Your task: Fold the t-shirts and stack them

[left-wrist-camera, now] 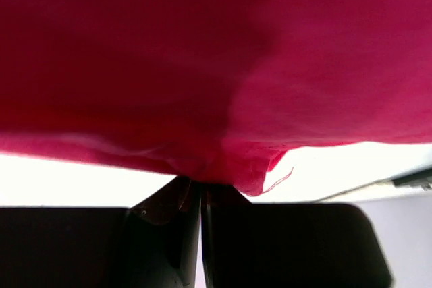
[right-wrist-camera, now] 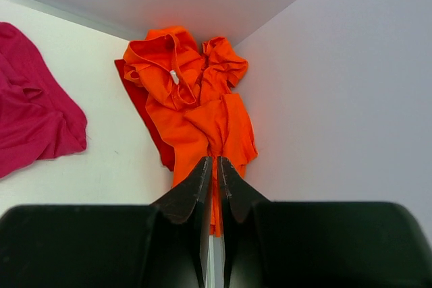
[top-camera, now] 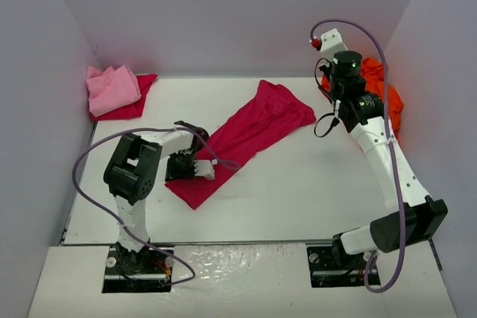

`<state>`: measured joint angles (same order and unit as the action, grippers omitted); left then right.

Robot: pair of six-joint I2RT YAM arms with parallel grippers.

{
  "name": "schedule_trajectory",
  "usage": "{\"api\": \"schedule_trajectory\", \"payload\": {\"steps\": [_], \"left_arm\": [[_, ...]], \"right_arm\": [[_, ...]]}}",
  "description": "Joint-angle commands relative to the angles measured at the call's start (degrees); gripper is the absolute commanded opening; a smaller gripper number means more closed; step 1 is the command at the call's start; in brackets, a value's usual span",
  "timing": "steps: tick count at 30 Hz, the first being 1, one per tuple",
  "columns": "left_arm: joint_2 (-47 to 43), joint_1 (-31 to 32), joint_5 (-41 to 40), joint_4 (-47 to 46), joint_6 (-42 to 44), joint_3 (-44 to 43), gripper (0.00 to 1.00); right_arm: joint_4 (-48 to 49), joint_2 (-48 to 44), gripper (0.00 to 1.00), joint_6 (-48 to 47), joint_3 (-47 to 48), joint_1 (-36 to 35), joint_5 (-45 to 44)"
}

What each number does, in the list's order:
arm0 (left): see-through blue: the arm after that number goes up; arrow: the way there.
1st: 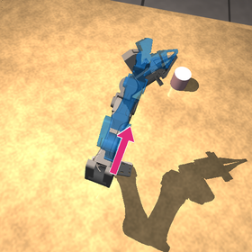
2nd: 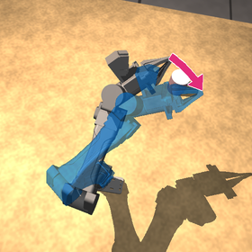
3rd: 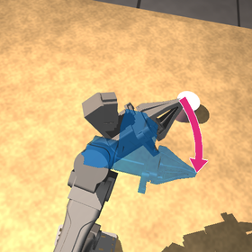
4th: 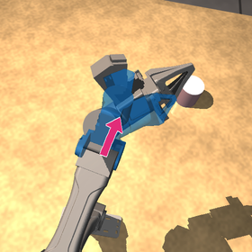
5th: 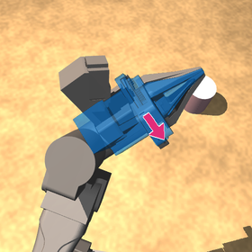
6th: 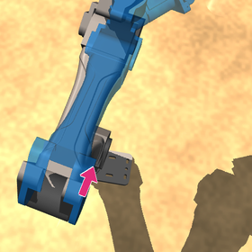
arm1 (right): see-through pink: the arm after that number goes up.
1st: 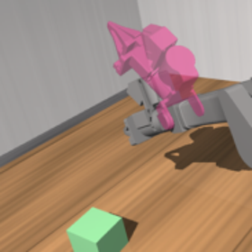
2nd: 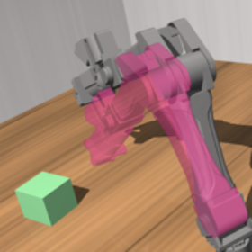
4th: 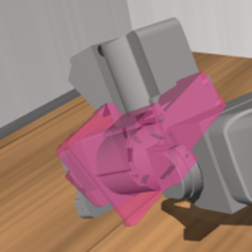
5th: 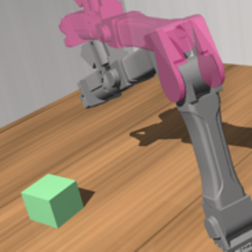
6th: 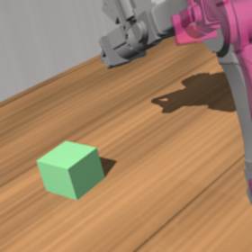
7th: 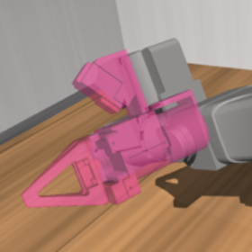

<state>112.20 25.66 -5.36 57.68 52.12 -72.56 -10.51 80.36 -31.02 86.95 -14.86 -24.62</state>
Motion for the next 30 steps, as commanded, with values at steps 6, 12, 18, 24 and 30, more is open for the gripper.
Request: {"api": "schedule_trajectory", "payload": {"steps": [6, 12, 18, 24, 30], "left_arm": [[-3.2, 22.6, 12.5, 9.2, -5.2, -2.3, 0.0], [-0.7, 36.0, 18.5, 11.9, -7.3, -14.3, 0.0], [0.8, 39.4, 22.9, 14.1, -8.9, -29.1, 0.0], [-3.2, 27.4, 17.1, 9.8, -8.0, -41.5, 0.0], [7.1, 16.9, 12.5, 7.2, -2.5, -54.4, 0.0]], "right_arm": [[2.3, -2.9, 0.06, 0.6, -1.2, -1.4, -1.2], [2.5, -4.4, 0.06, -0.3, -3.0, -1.4, -1.6], [2.5, -3.9, 0.06, -0.5, -5.2, -1.3, -1.4], [3.5, -3.8, 0.0, -0.5, -6.0, -0.9, -2.3], [5.3, -7.4, 0.0, 1.1, -4.7, 0.2, -0.7]]}}
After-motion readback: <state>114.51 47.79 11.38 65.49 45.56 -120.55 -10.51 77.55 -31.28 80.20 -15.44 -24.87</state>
